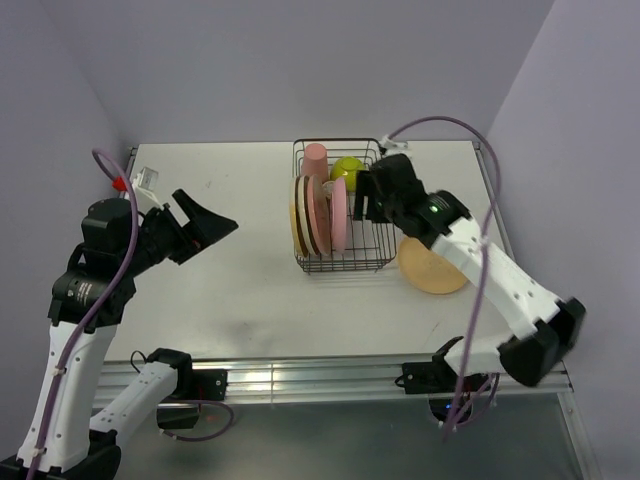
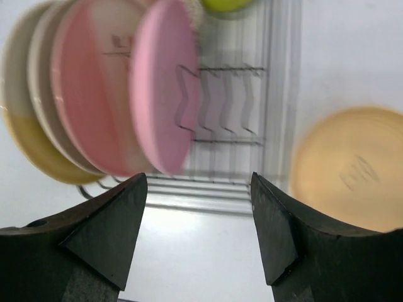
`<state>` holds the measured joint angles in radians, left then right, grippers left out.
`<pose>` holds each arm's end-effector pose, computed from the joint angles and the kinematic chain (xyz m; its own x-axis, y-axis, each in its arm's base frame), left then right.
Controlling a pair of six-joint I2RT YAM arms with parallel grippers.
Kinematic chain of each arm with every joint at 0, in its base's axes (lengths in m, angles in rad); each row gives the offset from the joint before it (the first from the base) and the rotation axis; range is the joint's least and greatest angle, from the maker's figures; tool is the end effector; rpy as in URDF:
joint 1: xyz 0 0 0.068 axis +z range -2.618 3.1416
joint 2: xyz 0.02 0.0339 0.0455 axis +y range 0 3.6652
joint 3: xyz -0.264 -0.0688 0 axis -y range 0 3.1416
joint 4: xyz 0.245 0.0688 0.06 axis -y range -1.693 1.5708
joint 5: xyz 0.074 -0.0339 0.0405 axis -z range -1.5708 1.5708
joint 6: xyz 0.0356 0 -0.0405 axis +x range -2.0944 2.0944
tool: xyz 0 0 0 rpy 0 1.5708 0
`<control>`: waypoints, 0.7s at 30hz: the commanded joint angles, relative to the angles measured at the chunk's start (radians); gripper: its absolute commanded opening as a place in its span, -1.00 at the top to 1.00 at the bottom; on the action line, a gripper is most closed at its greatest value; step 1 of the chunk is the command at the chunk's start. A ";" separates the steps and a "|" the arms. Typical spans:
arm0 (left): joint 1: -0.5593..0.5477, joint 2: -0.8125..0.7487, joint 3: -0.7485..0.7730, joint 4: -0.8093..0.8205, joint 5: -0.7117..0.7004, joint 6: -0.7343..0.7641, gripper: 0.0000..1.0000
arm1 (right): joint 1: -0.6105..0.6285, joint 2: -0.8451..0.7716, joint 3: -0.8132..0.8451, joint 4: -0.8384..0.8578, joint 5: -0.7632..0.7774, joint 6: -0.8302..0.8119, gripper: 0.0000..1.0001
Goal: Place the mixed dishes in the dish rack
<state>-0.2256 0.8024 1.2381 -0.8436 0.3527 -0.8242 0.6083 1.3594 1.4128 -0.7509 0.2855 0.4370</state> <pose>0.1258 -0.0415 0.4185 -0.6435 -0.5590 -0.5228 0.0687 0.6381 -0.7668 0.2429 0.1569 0.3751 -0.6347 0.0529 -0.7710 -0.1132 0.9805 0.1605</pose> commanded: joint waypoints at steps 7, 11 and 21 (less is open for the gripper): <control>0.005 0.037 -0.054 0.072 0.038 0.031 -0.78 | 0.001 -0.413 -0.301 -0.327 0.182 0.181 -0.36; 0.005 0.073 -0.032 0.083 0.049 0.049 -0.78 | -0.014 -0.486 -0.383 -0.409 0.216 0.207 -0.38; 0.005 0.061 -0.029 0.086 0.055 0.053 -0.78 | 0.011 -0.401 -0.141 -0.374 0.089 -0.088 -0.38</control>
<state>-0.2245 0.8917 1.1919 -0.7918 0.3935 -0.8005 0.5987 0.9195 1.1290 -1.1545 0.3660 0.4908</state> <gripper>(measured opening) 0.889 0.693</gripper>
